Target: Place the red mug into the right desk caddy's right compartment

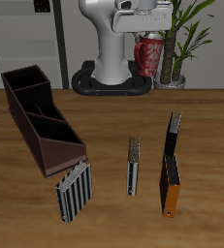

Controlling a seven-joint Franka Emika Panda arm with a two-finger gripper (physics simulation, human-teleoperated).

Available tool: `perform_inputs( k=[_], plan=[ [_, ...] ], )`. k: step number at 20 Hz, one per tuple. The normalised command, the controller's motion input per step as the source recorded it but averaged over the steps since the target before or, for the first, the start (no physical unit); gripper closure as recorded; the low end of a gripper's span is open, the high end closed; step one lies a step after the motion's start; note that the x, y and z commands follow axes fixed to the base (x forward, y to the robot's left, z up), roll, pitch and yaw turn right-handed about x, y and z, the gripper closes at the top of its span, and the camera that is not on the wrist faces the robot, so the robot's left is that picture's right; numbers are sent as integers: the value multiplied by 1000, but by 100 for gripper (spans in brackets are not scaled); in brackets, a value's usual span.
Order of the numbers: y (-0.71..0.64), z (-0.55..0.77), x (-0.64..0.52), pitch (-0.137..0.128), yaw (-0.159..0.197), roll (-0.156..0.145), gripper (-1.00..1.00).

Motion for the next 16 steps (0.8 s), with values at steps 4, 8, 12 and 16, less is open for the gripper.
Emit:
perform_inputs(
  k=[4,8,12,16],
  plan=[
    [-409,178,-57,-5,27,-31,100],
    [-331,23,10,47,28,16,100],
    [-434,65,3,-2,28,-10,100],
    [-360,-45,-8,12,-23,-55,100]
  ],
)
